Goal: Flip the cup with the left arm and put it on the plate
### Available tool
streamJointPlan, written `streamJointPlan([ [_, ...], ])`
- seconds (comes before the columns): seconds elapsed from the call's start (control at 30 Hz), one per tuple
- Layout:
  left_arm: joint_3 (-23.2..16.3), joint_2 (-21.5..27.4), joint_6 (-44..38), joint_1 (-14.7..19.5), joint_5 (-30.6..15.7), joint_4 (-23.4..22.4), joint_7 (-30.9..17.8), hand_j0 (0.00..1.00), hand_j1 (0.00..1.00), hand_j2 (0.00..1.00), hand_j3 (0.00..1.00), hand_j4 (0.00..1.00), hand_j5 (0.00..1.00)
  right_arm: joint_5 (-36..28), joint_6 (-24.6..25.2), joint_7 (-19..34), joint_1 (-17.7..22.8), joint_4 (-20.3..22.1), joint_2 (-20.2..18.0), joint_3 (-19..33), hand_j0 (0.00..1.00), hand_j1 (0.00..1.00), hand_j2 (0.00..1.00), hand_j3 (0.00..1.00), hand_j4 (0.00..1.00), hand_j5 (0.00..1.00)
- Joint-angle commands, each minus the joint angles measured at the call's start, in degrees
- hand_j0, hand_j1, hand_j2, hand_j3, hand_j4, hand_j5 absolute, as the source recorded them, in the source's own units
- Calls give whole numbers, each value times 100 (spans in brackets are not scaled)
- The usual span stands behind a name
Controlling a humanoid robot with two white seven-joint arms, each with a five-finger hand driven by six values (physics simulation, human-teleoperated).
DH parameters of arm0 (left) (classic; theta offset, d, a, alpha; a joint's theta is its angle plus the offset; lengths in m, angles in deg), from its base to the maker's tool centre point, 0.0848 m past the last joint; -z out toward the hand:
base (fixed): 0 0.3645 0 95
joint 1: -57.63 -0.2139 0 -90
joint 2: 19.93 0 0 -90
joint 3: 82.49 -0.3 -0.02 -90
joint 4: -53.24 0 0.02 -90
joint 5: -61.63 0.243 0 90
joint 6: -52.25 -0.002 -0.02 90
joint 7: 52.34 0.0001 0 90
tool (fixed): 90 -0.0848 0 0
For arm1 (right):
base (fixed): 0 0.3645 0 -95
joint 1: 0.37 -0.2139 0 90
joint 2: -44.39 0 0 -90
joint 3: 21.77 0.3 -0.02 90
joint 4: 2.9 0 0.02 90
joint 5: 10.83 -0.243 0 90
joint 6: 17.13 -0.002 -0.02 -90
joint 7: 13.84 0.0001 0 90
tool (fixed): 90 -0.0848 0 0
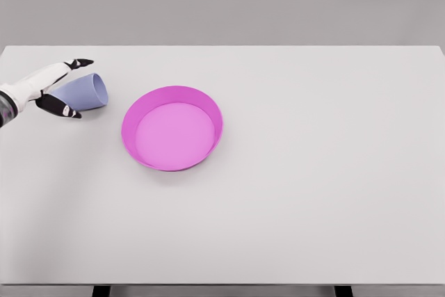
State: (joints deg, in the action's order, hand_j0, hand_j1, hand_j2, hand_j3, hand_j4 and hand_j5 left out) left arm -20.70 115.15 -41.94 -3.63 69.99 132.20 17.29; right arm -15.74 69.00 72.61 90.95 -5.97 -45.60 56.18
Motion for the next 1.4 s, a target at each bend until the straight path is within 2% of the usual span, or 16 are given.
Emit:
streamJointPlan([
  [0.0, 0, 1, -3, 0, -1, -108, 8, 100, 100, 100, 100, 100, 100, -1, 0, -5, 0, -1, -1, 1, 100, 100, 100, 100, 100, 100],
  [0.13, 0, -52, -3, 70, 17, -346, 16, 100, 100, 100, 100, 100, 100, -1, 0, 3, 0, -1, -1, 1, 100, 100, 100, 100, 100, 100],
  [0.23, -9, -289, -3, 70, 210, -346, 16, 100, 100, 100, 100, 100, 100, -1, 0, 4, 0, -1, -1, 1, 100, 100, 100, 100, 100, 100],
  [0.33, -17, -298, -12, 149, 210, -346, 8, 100, 100, 100, 100, 100, 100, -1, 0, 4, 0, -1, -1, 0, 100, 100, 100, 100, 100, 100],
  [0.4, -342, -307, -12, 413, 210, -548, 16, 100, 100, 100, 100, 100, 100, -1, 0, -5, 0, -1, -1, 1, 100, 100, 100, 100, 100, 100],
  [0.43, -386, -359, -12, 431, 210, -618, 16, 100, 100, 100, 100, 100, 100, -1, 0, 4, 0, -1, -1, 1, 100, 100, 100, 100, 100, 100],
  [0.7, -466, -544, -179, 439, 237, -812, 16, 100, 100, 100, 100, 100, 100, -1, 0, 4, 0, -1, -1, 1, 100, 100, 100, 100, 100, 100],
  [0.77, -466, -535, -302, 439, 210, -812, 16, 82, 82, 82, 82, 82, 82, -1, 0, -5, 0, -1, -1, 1, 100, 100, 100, 100, 100, 100],
  [0.8, -457, -535, -293, 431, 166, -803, 16, 66, 66, 66, 66, 66, 66, -1, 0, 4, 0, -1, -1, -8, 100, 100, 100, 100, 100, 100],
  [0.83, -457, -535, -284, 431, 157, -803, 25, 55, 55, 55, 55, 55, 55, -1, 0, -5, 0, -1, -1, 1, 100, 100, 100, 100, 100, 100],
  [1.03, -439, -527, -293, 404, 96, -777, 8, 51, 51, 51, 51, 51, 51, -1, 0, -5, 0, -1, -1, 1, 100, 100, 100, 100, 100, 100],
  [1.07, -439, -527, -293, 404, 26, -759, 16, 49, 49, 49, 49, 49, 49, -1, 0, 3, 0, -1, -1, 1, 100, 100, 100, 100, 100, 100],
  [1.13, -431, -474, -241, 396, -370, -715, 25, 48, 48, 48, 48, 48, 48, -1, 0, -5, 0, -1, -1, 1, 100, 100, 100, 100, 100, 100],
  [1.27, -378, -316, 410, 387, -642, -372, 34, 48, 48, 48, 48, 48, 48, -1, 0, 4, 0, -1, -1, 1, 100, 100, 100, 100, 100, 100],
  [1.37, -360, -123, 814, 387, -1125, -118, 34, 48, 48, 48, 48, 48, 48, -1, 0, 3, 0, -1, -1, -8, 100, 100, 100, 100, 100, 100],
])
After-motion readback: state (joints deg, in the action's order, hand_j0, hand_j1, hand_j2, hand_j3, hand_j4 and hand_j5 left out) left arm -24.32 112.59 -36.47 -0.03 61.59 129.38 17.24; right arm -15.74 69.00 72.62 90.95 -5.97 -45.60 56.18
